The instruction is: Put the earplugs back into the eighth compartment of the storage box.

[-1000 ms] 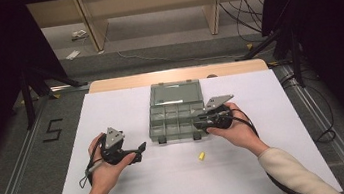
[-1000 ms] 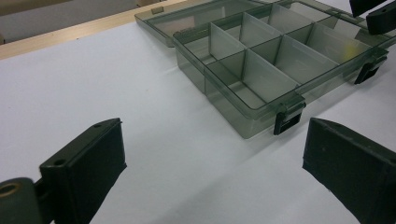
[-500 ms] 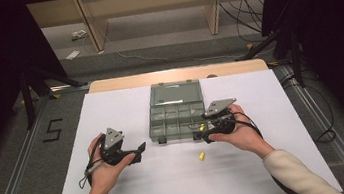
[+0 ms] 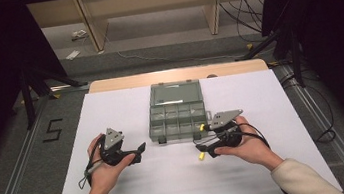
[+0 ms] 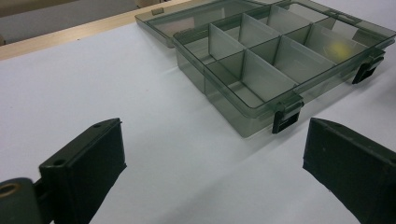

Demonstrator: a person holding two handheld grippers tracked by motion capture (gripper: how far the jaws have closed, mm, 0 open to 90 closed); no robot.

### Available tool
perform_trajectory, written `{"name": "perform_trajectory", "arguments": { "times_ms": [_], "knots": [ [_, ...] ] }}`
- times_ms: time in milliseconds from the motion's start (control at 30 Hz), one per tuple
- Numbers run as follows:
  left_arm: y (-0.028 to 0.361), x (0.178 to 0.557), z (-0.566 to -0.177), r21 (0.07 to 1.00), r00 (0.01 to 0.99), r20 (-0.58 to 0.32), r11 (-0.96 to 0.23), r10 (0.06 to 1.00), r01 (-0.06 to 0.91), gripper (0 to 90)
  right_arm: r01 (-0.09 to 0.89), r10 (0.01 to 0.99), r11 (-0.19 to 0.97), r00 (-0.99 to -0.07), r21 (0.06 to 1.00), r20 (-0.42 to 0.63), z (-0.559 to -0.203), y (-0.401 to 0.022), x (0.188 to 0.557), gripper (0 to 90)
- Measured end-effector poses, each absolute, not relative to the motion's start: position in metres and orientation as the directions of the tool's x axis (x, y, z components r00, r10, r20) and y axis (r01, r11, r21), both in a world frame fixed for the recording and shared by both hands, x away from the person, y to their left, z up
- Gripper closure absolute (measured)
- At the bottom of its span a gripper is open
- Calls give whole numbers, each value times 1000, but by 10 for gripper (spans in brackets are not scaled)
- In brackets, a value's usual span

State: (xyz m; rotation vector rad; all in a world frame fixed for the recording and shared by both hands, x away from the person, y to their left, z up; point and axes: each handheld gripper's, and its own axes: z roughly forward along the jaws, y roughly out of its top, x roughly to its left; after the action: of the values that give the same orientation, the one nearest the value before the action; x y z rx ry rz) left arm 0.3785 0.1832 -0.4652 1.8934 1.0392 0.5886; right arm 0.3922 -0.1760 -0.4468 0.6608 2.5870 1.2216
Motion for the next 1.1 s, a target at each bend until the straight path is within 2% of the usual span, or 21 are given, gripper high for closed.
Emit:
{"name": "perform_trajectory", "arguments": {
  "times_ms": [333,533,1100],
  "knots": [
    [183,379,-466,862,540,0,-273,842,426,48,311,443,604,-896,734,15,-459,-170,381,283],
    [183,379,-466,861,542,0,-275,840,427,48,331,443,665,-897,670,4,-473,-164,379,340],
    [182,379,-466,861,545,0,-278,839,427,48,334,435,703,-900,627,-8,-484,-156,377,446]
  ]
}}
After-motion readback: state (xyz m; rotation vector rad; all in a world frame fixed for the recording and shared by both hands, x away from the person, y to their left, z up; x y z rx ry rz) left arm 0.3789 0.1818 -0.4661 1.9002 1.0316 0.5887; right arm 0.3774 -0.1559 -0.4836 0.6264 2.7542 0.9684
